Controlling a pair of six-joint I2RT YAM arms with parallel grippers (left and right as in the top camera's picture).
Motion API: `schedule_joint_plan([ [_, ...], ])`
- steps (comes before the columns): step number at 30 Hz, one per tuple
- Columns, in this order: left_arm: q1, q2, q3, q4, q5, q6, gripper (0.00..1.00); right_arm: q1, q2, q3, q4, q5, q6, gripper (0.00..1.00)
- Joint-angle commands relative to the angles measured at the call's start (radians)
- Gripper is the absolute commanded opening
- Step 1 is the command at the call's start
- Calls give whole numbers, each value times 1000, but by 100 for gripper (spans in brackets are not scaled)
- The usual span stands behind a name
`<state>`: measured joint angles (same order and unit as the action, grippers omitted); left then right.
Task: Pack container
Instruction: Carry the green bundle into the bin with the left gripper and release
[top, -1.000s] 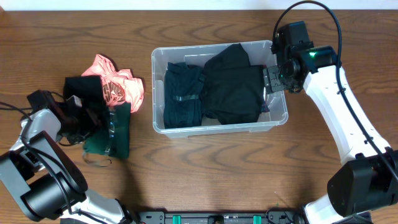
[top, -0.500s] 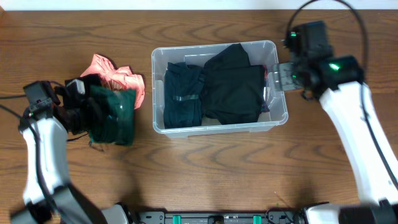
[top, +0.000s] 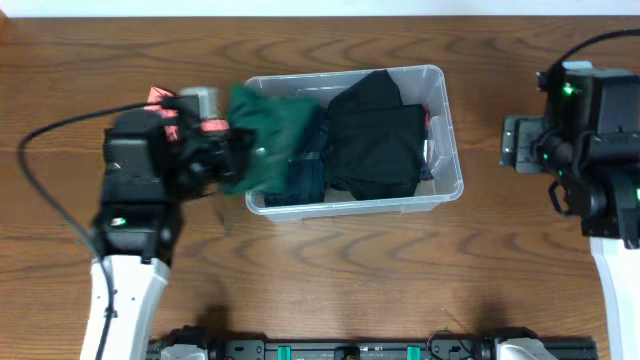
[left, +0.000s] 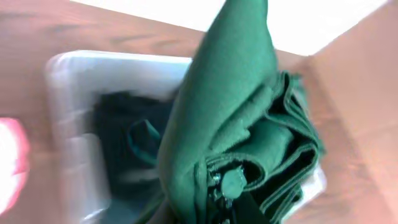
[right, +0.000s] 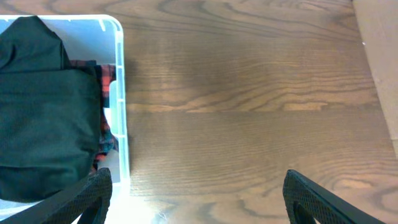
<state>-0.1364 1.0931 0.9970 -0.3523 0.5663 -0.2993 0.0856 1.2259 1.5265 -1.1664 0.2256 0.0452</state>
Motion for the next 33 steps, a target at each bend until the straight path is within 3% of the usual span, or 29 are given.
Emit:
schedule_joint_plan([
  [1, -162, 48, 17, 114, -112, -199, 6, -9, -4, 2, -17, 10, 14, 86],
  [6, -403, 204, 17, 377, -304, -357, 6, -9, 3, 1, -34, 10, 14, 86],
  [12, -549, 427, 17, 665, -407, -576, 6, -9, 4, 1, -43, 10, 14, 86],
  [16, -562, 547, 17, 734, -406, -683, 6, -9, 4, 1, -43, 10, 14, 86],
  [22, -561, 650, 17, 736, -407, -694, 9, -9, 4, 1, -42, 10, 14, 86],
  [25, -554, 660, 17, 735, -396, -679, 61, -9, 4, 1, -43, 10, 14, 86],
  [26, -549, 659, 17, 736, -385, -667, 88, -9, 4, 1, -43, 10, 14, 86],
  [27, -542, 655, 17, 735, -365, -651, 98, -9, 4, 1, -43, 10, 14, 86],
  [33, -461, 545, 17, 573, -349, -483, 98, -9, 4, -6, -42, 10, 14, 86],
])
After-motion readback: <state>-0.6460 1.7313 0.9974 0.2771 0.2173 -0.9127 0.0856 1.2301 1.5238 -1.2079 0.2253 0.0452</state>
